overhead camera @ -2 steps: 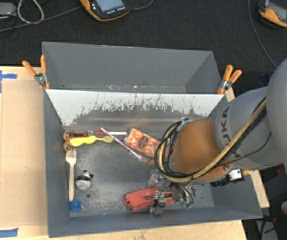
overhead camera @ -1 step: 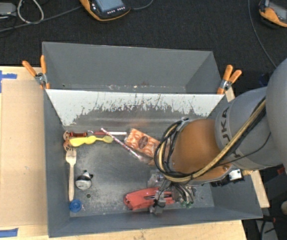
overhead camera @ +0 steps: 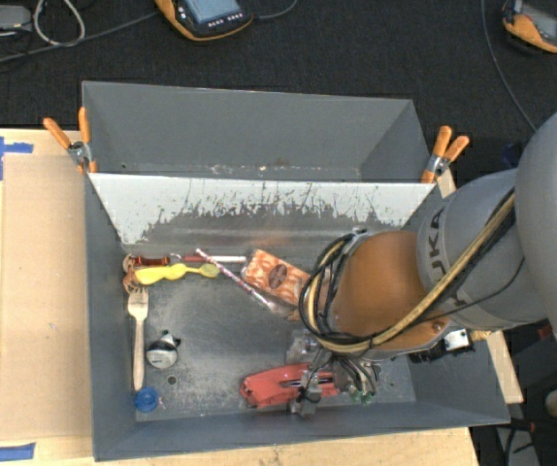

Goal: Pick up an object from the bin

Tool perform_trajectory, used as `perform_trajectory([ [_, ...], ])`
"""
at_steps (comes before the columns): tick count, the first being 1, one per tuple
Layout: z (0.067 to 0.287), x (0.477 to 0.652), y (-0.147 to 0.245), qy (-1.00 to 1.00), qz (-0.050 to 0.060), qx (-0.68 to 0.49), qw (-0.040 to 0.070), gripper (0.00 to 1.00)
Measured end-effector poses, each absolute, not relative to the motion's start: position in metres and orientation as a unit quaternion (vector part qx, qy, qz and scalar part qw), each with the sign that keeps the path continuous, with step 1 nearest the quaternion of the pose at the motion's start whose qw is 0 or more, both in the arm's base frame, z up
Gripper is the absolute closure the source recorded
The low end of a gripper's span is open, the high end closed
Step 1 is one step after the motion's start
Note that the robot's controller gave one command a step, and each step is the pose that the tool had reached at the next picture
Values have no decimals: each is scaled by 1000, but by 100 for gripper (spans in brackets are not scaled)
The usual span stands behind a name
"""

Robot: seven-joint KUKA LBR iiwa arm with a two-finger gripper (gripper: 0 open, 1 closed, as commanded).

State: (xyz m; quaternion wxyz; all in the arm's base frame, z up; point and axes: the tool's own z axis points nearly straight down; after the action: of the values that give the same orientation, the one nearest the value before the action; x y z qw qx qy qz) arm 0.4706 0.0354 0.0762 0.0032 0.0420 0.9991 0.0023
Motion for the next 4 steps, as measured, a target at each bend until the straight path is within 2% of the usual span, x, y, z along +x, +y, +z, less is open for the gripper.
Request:
perform_trajectory([
  [4,76,471,35,999,2,43,3,100],
])
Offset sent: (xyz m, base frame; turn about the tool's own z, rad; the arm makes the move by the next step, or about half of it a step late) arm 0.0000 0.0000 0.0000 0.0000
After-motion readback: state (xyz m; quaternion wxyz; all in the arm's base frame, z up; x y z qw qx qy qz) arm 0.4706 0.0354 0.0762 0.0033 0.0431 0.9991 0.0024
